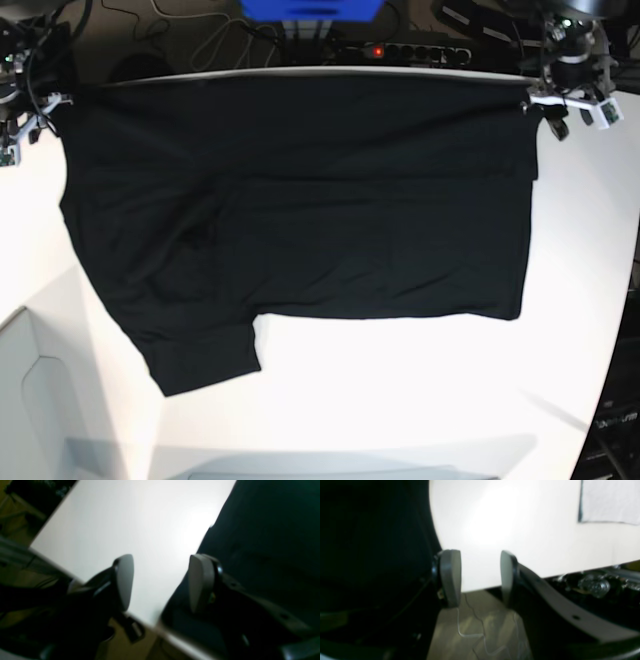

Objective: Fold the T-shirt properly
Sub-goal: 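Reach both grippers to the shirt's hem corners and grasp them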

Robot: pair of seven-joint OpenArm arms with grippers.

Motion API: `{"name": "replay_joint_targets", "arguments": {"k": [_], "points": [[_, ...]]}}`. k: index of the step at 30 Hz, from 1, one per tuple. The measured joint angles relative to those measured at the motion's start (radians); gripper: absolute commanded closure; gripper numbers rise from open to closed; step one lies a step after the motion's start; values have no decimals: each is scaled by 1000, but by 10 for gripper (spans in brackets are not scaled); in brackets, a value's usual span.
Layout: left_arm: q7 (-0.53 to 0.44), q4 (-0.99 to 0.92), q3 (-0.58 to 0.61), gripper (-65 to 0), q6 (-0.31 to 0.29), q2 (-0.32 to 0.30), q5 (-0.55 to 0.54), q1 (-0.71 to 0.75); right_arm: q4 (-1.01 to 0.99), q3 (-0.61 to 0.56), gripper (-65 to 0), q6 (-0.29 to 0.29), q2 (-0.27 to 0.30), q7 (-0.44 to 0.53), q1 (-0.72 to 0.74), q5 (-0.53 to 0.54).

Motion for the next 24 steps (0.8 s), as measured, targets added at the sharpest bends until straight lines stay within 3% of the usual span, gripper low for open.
{"name": "replay_joint_targets", "arguments": {"k": [5,9,13,16,19,24], "points": [[14,3,-24,-342,1,-8,13,-156,-5,-113,-260,-1,7,-3,164,-1],[180,3,-24,-343,1,-2,12,-317,-36,-237,-285,-1,21,-11,329,-2],[246,-74,-24,-353,0,-5,17,-502,-241,-340,-329,-1,26,6,539,-57],[261,-158,-17,-428,-4,-3,9,-613,-456,-375,-333,-2,27,15,672,-111],[251,-292,27,-496,3,-63,20,-706,-655,-376,-334,-5,29,128,787,-187],[229,-506,135,-500,2,-126,16,-826,-991,-373,-336,-8,40,355,933,-290]]}}
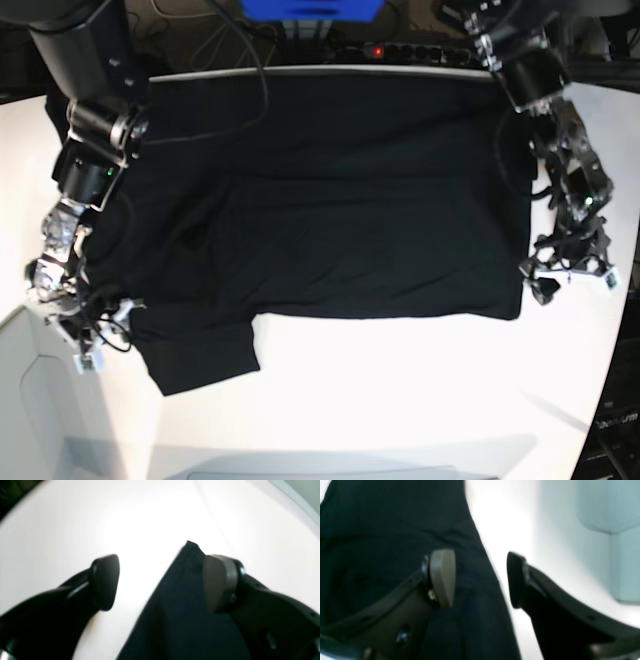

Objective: Fold the T-shirt properly
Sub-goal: 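Reach both grippers to the shirt's hem corners and grasp them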

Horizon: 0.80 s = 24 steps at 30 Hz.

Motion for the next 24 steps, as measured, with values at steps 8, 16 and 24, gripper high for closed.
{"name": "replay_joint_targets", "arguments": {"k": [8,16,24], "points": [[-248,-299,247,-500,5,-88,-4,-114,-307,-4,-336,-63,73,255,42,-8],[-360,-555,370,-501,3,-105,-5,-249,-394,-6,-336,-154,83,330,47,-11],[-445,-737,493,-500,0,-93,-5,-338,-464,-5,-334,-189,85,401,55,0]]}}
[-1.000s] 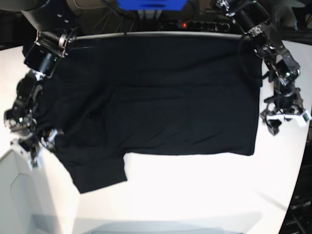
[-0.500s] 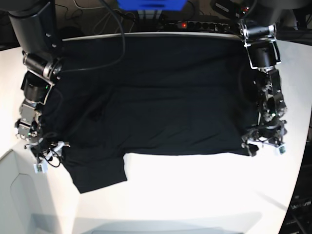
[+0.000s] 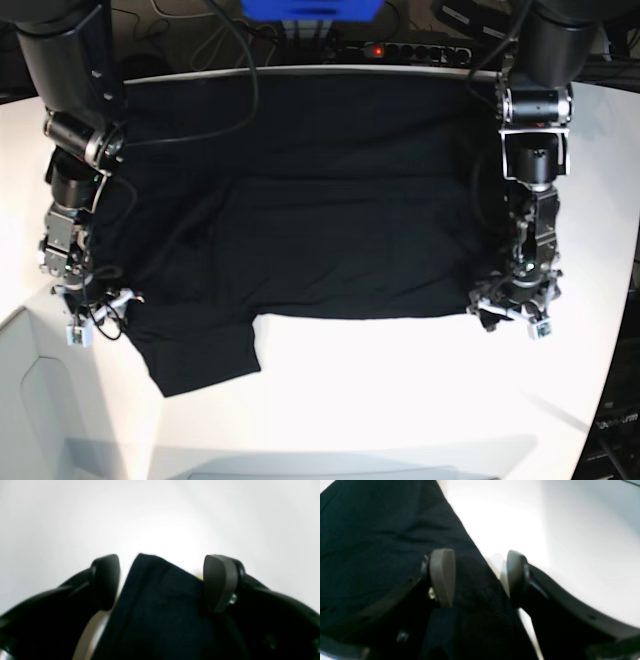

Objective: Fold the T-shirt properly
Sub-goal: 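Reach both grippers to the shirt's hem corners and grasp them, then lift the hem and fold it over toward the collar with both grippers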

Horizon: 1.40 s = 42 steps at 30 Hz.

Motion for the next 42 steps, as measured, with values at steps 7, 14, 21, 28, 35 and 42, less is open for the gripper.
{"name": "replay_joint_targets", "arguments": {"k": [7,14,21,28,35,42], "points": [[-31,-68,11,-451,0,-2,1,-21,0,0,-331,0,1,-1,-1,3],[-29,-69,11,-90,0,0,-2,-21,0,0,-287,0,1,-4,0,3],[-26,-71,12,-4,1,0,-2,-21,3,-8,-40,-3,3,7,-14,8],[-19,-64,11,0,2,0,-8,-18,12,-122,0,-10,6,16,-19,23],[60,61,7,0,4,0,-10,40,157,-39,0,-6,-8,-45,-84,3],[148,265,-84,0,2,5,-9,105,416,45,0,103,-39,-192,-145,54]]}}
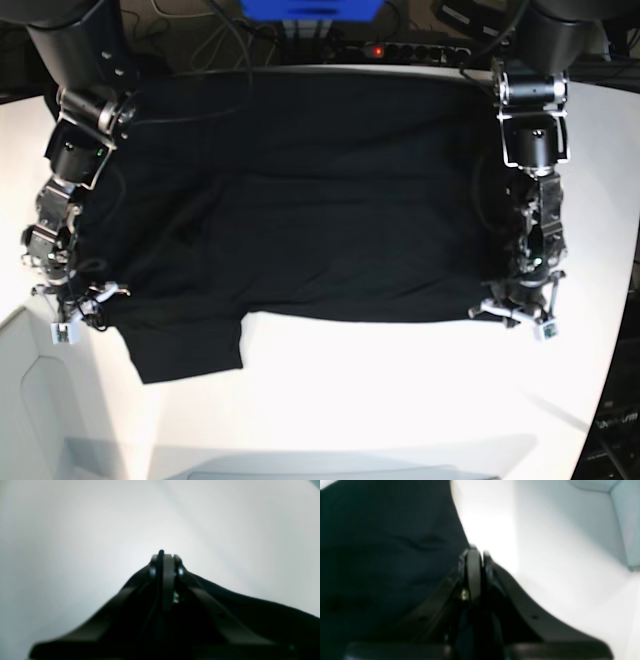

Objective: Fold the T-shirt properly
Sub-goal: 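Lift the hem and fold it over toward the collar with both grippers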

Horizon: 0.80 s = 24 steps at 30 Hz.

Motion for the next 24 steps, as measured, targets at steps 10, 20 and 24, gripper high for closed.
{"name": "replay_joint_targets", "arguments": {"k": [10,20,24], "points": [[104,252,-135,0,0,3,-4,142,308,0,0,76,-2,-117,-171,124],[206,536,-320,0,-1,89,3,339,618,0,0,94,2,-148,-412,246],[206,599,-348,0,-4,119,-3,430,678,17,0,94,2,-139,-502,313]]}}
